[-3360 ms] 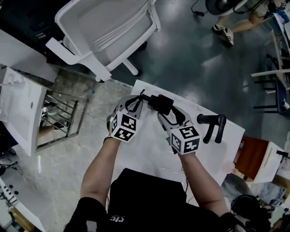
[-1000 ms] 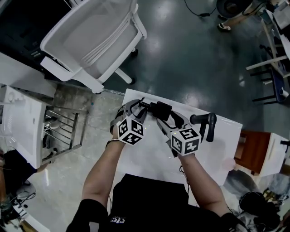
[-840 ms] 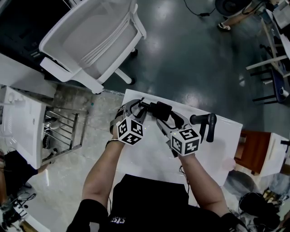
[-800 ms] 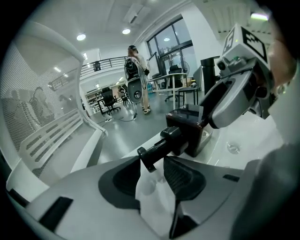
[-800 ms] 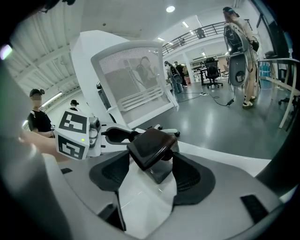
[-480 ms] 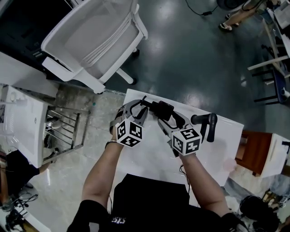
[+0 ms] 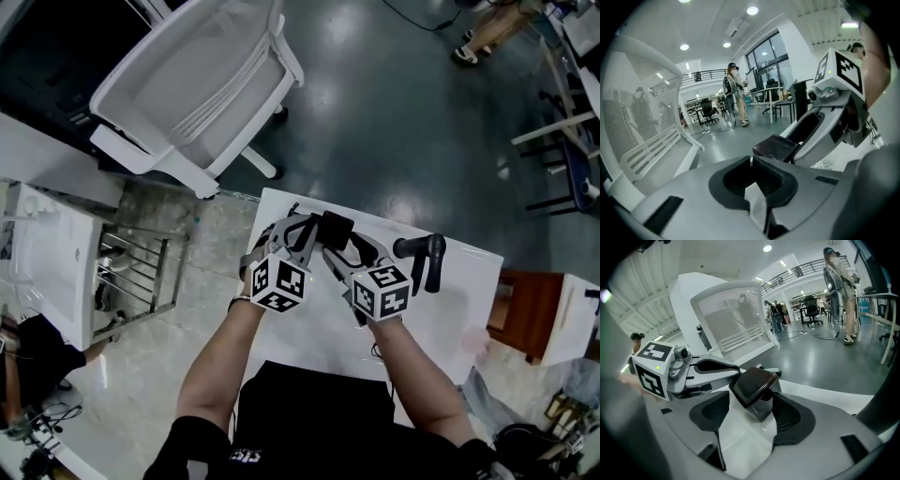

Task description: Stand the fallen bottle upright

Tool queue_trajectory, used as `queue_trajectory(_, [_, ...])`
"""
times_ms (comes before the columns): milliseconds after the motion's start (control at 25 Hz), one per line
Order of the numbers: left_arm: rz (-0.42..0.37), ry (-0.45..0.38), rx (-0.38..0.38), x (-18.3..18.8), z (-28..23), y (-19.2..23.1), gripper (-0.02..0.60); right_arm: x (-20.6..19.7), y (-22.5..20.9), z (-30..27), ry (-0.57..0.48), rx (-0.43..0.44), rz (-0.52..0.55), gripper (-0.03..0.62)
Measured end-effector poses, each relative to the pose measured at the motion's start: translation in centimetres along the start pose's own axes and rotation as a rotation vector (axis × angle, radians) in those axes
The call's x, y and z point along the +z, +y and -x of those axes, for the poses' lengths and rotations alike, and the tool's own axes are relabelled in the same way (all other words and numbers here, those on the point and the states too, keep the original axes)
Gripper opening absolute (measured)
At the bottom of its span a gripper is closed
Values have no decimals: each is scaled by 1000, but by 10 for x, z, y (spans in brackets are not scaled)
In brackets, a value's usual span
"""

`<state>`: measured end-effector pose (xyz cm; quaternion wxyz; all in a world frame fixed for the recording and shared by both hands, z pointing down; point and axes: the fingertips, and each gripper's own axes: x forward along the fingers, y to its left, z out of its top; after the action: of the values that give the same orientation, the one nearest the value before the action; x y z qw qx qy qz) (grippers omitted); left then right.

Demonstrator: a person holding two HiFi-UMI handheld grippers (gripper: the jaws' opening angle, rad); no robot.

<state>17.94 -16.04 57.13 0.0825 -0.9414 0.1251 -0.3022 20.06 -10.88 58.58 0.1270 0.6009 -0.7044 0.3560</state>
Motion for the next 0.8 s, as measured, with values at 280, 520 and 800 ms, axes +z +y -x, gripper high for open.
queue_trajectory(280, [171,-13,72,-21,40,22,20,11,11,16,16,-48,96,299])
queue_trajectory(520, [283,-53,97,-30,70,41,20,42,50,21,14,-61,290,253])
queue_trajectory(800, [356,-91,120,-42,95,53,20,52,75,-41,256,-34,642,197])
